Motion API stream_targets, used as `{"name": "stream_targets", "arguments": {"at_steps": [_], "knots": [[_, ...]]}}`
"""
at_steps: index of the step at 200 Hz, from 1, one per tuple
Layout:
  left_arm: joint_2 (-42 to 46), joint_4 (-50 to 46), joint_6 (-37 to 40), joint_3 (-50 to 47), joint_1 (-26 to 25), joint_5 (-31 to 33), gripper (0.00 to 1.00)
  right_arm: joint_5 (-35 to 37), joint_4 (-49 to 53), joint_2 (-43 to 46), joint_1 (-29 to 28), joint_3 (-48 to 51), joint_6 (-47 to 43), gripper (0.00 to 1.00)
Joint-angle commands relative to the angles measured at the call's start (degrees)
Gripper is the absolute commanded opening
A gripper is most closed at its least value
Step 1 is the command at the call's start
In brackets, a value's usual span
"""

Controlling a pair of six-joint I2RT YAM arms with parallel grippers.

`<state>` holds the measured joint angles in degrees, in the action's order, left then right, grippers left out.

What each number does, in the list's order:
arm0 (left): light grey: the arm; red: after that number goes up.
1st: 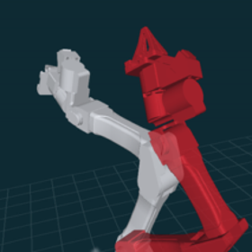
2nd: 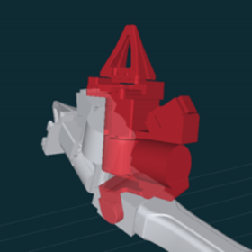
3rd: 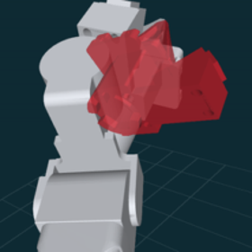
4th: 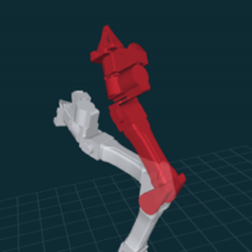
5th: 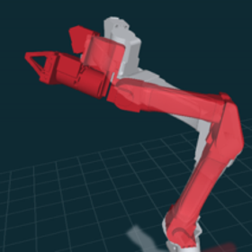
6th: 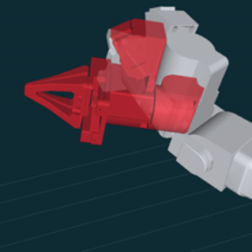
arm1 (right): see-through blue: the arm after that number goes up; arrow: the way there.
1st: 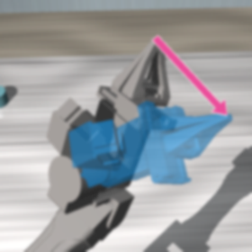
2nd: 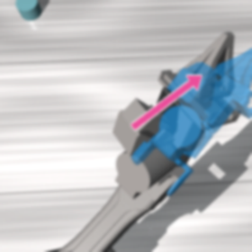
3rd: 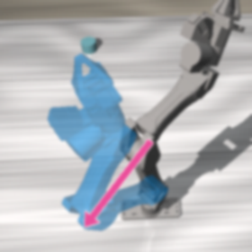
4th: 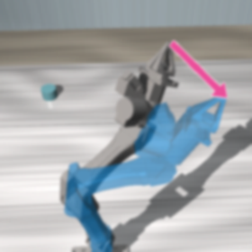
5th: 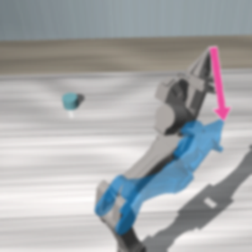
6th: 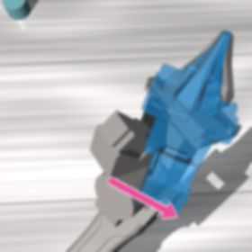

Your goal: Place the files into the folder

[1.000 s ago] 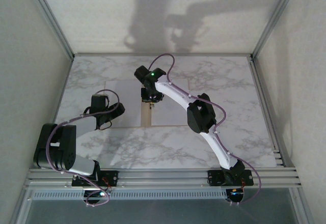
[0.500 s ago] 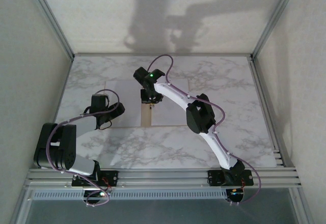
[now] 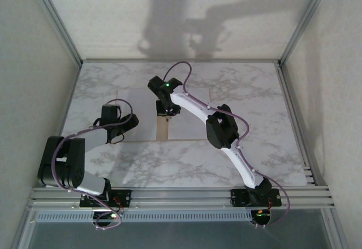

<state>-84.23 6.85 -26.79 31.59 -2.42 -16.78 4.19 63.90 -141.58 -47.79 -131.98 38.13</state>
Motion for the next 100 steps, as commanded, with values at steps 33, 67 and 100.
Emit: {"name": "stream_targets", "arguments": {"at_steps": [33,67,100], "knots": [[-2.90,-4.57,0.39,-0.38,0.13,-0.97,0.75,3.38,4.64,-4.11,-0.12,1.73,-0.79,0.05],[-3.09,-4.58,0.40,-0.18,0.13,-1.02,0.75,3.37,4.72,-4.84,-0.15,1.64,-0.85,0.06],[-3.38,-4.57,0.33,-0.21,0.13,-0.93,0.75,3.68,4.83,-5.37,-0.12,1.64,-0.90,0.06]]}}
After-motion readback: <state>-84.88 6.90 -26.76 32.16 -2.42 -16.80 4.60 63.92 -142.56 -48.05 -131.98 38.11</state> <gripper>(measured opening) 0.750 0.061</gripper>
